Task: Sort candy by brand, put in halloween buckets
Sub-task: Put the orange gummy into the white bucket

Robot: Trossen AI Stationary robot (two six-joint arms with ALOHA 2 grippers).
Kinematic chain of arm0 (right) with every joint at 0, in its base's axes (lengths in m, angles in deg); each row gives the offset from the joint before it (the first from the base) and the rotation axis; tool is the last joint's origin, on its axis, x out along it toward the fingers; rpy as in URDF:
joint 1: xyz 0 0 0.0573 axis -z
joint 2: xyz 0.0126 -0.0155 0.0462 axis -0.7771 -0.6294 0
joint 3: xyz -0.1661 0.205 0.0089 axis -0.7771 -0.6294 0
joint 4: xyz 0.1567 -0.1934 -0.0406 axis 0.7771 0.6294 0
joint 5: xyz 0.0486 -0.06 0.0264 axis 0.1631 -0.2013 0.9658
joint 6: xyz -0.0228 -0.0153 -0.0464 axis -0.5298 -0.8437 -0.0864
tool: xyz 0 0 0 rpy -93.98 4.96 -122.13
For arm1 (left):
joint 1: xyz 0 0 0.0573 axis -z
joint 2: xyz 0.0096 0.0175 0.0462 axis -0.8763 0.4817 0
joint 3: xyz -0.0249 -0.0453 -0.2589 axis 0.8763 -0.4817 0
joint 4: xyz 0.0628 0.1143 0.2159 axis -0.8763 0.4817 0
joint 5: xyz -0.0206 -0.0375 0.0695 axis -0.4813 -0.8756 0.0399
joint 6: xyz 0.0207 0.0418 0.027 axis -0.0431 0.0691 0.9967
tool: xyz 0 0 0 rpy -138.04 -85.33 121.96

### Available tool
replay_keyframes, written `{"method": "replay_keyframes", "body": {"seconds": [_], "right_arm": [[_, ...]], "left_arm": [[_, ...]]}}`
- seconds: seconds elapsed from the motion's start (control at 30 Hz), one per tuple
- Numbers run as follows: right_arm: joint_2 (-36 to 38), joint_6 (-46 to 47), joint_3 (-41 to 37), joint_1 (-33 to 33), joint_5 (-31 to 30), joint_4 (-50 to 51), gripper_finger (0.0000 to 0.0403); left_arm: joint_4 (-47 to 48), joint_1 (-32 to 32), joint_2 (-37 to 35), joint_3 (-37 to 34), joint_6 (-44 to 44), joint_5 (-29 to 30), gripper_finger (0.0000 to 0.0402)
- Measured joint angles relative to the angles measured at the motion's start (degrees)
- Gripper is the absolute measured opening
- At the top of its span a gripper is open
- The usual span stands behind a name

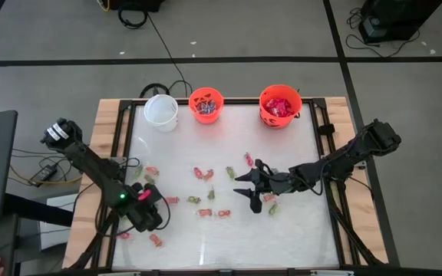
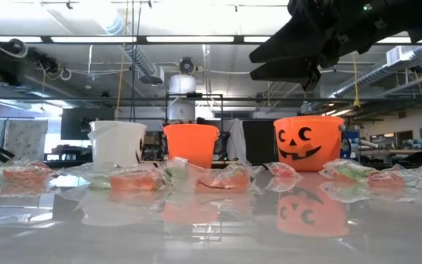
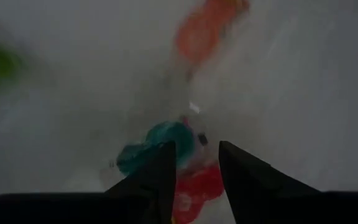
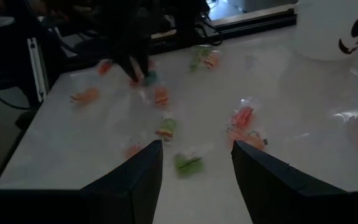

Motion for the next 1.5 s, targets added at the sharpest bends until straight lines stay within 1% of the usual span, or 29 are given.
{"method": "replay_keyframes", "body": {"seconds": [0.1,0.17,0.23,0.3,0.37,0.47,0.5,0.57,0.67,0.77,0.83,0.9,1.03,1.2,1.27,1.37,1.43,1.5], "right_arm": [[0.0,-0.1,0.0,0.0,0.0,0.0,0.0205],[0.0,-0.7,0.0,0.0,0.0,0.0,0.0205],[0.0,-1.1,0.0,0.0,0.0,0.0,0.0205],[0.0,-1.2,0.0,0.0,0.0,0.0,0.0205],[0.0,-1.2,0.0,0.0,0.0,0.0,0.0205],[0.0,-1.3,0.0,0.2,0.0,0.0,0.0205],[0.0,-1.2,0.0,0.2,0.0,0.0,0.0205],[0.0,-1.2,0.0,0.1,0.1,0.0,0.0205],[0.0,-1.2,0.0,-0.4,0.1,0.0,0.0205],[0.0,-1.6,0.0,-0.4,0.1,0.1,0.0205],[0.0,-2.0,0.0,-0.4,0.1,0.1,0.0205],[0.0,-2.3,0.0,-0.4,0.1,0.1,0.0205],[0.0,-2.4,0.0,-0.8,0.2,0.8,0.0205],[0.0,-2.6,0.0,-0.8,0.2,1.4,0.0205],[0.0,-2.6,0.0,-0.8,0.1,1.3,0.0205],[0.0,-2.7,0.0,-0.8,0.1,1.6,0.0205],[0.0,-2.7,0.0,-0.8,0.1,1.7,0.0205],[0.0,-2.8,0.0,-0.8,0.1,2.1,0.0205]], "left_arm": [[0.8,0.0,0.0,0.0,-1.5,-5.2,0.0133],[3.1,0.0,0.0,0.1,-3.2,-7.8,0.0133],[8.5,0.0,0.0,1.4,-4.7,-9.3,0.0133],[16.1,0.0,0.0,3.8,-5.9,-9.7,0.0133],[26.0,-0.5,0.0,7.0,-6.2,-6.7,0.0133],[38.5,-2.0,0.0,10.5,-8.9,1.0,0.0133],[41.4,-2.6,0.0,11.2,-9.9,2.0,0.0133],[44.1,-4.1,0.0,11.2,-10.5,2.4,0.0133],[41.7,-7.6,-1.0,9.2,-8.3,2.6,0.0133],[35.0,-11.6,-3.3,5.7,-3.0,2.4,0.0133],[32.5,-14.5,-4.7,3.9,-0.2,2.2,0.0133],[33.1,-16.6,-5.0,4.4,0.9,2.1,0.0133],[33.3,-20.4,-5.3,4.5,3.2,4.4,0.0133],[31.4,-25.9,-4.8,4.3,7.6,3.0,0.0133],[29.0,-27.7,-4.6,4.3,9.4,2.4,0.0133],[21.7,-30.0,-4.3,4.3,13.9,1.7,0.0133],[17.2,-30.8,-4.4,4.3,15.3,2.3,0.0133],[12.0,-30.8,-4.3,4.3,15.9,4.2,0.0133]]}}
